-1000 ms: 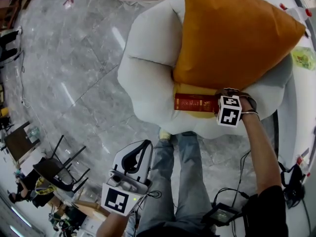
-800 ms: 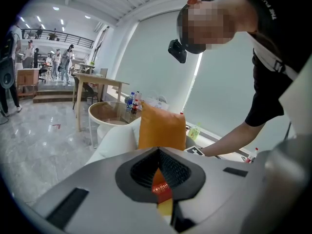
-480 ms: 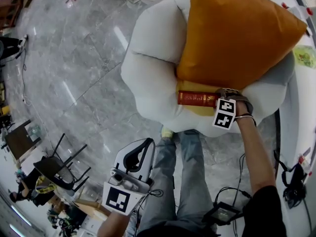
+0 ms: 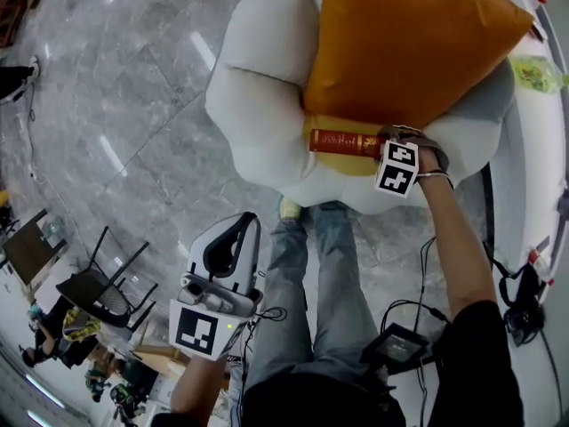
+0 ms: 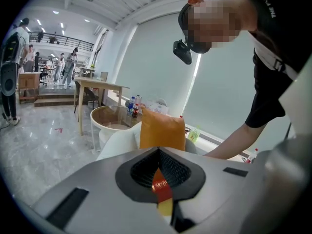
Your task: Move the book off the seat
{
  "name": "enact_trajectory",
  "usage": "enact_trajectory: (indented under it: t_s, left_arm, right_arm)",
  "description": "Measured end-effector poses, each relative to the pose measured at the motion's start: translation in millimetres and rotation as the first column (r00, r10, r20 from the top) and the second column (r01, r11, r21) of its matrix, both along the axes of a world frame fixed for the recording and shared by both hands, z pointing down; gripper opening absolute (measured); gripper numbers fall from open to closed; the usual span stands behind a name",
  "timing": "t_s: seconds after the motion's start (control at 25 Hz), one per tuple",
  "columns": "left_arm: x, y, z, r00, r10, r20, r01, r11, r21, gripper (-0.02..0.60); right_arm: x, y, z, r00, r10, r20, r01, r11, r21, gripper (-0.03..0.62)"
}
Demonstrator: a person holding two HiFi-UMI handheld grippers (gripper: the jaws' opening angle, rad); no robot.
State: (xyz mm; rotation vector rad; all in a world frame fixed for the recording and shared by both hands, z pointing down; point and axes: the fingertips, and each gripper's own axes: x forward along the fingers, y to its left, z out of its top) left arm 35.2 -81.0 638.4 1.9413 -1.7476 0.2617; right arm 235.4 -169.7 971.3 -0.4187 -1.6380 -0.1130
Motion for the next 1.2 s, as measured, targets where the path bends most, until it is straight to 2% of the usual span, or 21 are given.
enact_trajectory:
  t_s: [0.28, 0.52, 0.72, 0.84, 1.0, 1.12, 1.2]
  left_arm:
    - [2.5, -1.9, -38.9, 1.000, -0.004, 0.001, 0.004, 1.000, 0.031, 0.009]
    - [4.9, -0.6, -92.1, 0.999, -0.012, 0.041, 0.008, 0.996, 0.093, 0.009]
    - [9.7, 4.7, -132.0, 0.995, -0.058, 0.082, 0.047, 0.991, 0.129, 0.009]
    - [11.2, 10.8, -157.9, 0.994, -0.072, 0.078, 0.060, 0.987, 0.146, 0.009]
    - [-3.6, 30.0, -201.5, 0.988, -0.133, 0.082, 0.118, 0.978, 0.169, 0.009]
    - [-17.6, 58.9, -234.1, 0.976, -0.195, 0.094, 0.173, 0.965, 0.197, 0.009]
    - [-31.5, 80.7, -252.0, 0.962, -0.244, 0.124, 0.213, 0.952, 0.219, 0.009]
  right_arm:
    - [-4.2, -14.6, -63.9, 0.999, 0.026, 0.042, -0.027, 1.000, 0.017, 0.245]
    - [-17.2, -26.4, -138.6, 0.992, 0.034, 0.118, -0.040, 0.998, 0.048, 0.244]
    - [-23.0, -31.4, -208.8, 0.976, 0.041, 0.213, -0.049, 0.998, 0.032, 0.242]
    - [-17.8, -21.6, -260.1, 0.961, 0.116, 0.252, -0.115, 0.993, -0.019, 0.242]
    - [-48.0, -9.9, -341.7, 0.907, 0.233, 0.350, -0.206, 0.972, -0.114, 0.241]
    - [-78.0, 9.3, -398.0, 0.838, 0.307, 0.451, -0.242, 0.950, -0.197, 0.241]
    - [-98.0, 21.6, -436.1, 0.780, 0.353, 0.518, -0.249, 0.933, -0.260, 0.241]
